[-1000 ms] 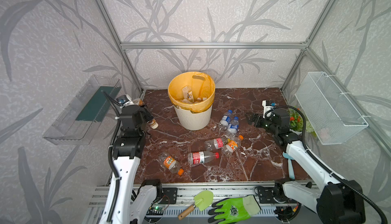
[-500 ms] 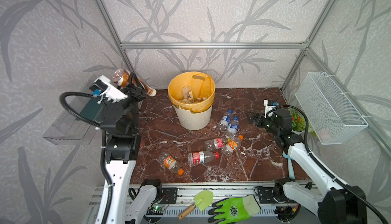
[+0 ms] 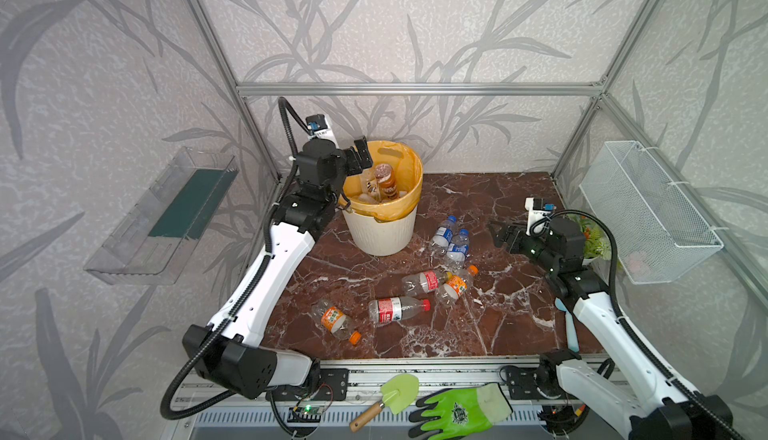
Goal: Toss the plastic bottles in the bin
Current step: 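Carry the coffee bottle over the bin and open the left gripper, then lower the left gripper to the orange-labelled bottle near the robot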
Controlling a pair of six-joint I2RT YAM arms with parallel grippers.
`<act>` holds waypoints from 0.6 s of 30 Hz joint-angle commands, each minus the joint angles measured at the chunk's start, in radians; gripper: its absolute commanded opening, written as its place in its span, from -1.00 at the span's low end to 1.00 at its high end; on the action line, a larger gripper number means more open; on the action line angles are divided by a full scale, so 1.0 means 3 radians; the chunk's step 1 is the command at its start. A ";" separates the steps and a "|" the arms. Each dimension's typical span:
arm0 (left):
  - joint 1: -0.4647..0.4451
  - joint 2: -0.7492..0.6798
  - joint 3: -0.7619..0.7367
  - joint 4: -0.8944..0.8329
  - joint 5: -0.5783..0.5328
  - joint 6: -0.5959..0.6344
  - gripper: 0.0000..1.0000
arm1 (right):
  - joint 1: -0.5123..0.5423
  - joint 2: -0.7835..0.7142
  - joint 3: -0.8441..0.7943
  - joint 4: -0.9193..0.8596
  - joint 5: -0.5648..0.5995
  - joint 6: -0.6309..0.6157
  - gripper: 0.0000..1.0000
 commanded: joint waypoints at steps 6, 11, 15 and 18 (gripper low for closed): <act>0.0001 -0.0627 0.0067 -0.0228 -0.0225 0.0282 0.98 | -0.0005 0.0099 0.0083 0.0018 -0.0018 0.0011 0.83; 0.0001 -0.0923 -0.0389 -0.0580 -0.0606 -0.0006 0.98 | -0.0002 0.0158 0.0051 0.0020 0.0005 0.0009 0.83; 0.0001 -0.1255 -0.0814 -0.0852 -0.0786 -0.0407 0.98 | -0.0002 0.0269 0.0006 0.0040 -0.0018 0.0040 0.84; -0.0016 -0.1469 -0.0989 -0.1227 -0.0923 -0.0791 0.98 | -0.0006 0.0362 -0.0037 0.0118 -0.0018 0.0097 0.84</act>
